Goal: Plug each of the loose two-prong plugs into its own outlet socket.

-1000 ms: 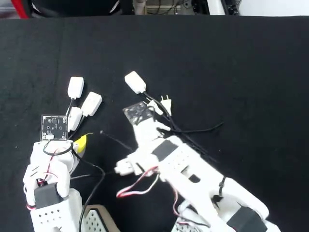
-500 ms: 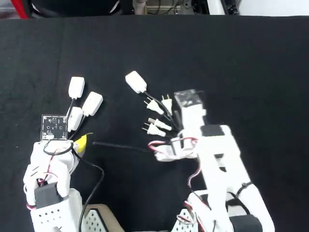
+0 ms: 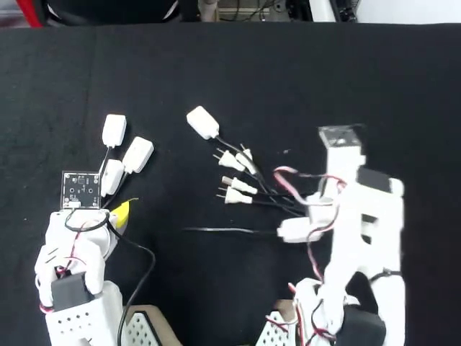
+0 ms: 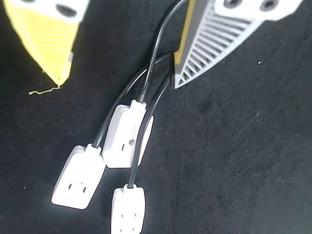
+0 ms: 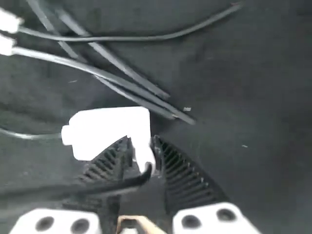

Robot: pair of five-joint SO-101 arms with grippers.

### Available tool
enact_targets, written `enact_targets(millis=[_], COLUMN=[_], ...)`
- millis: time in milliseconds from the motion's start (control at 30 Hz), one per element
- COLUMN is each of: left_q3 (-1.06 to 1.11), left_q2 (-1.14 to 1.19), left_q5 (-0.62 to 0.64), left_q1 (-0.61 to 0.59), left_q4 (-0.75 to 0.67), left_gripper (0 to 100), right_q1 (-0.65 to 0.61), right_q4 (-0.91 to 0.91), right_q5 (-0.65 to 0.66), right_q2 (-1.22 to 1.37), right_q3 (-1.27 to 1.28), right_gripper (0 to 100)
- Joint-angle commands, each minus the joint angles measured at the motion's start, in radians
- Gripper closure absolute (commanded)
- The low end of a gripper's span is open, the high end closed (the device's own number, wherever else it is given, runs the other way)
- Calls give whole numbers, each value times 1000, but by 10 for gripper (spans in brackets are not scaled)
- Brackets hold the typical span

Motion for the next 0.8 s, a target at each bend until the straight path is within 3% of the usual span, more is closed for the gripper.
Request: enact_targets(millis=[0, 200, 367, 600, 767], left_q3=[-2, -2, -2, 10, 12], left_q2=[-6, -6, -6, -6, -6], left_q5=[-8, -8, -8, -8, -8], left_q1=[-4, -4, -4, -4, -2], left_q4=[-20, -20, -20, -20, -20], left_gripper=[672, 672, 672, 672, 672], right_q1=[146, 423, 577, 681, 730], right_q4=[5, -193, -388, -614, -655], right_q5=[100, 288, 361, 358, 282], right_q2=[-13, -5, 50, 331, 584], right_q3=[-102, -140, -147, -286, -530], right_gripper=[987, 987, 987, 987, 986])
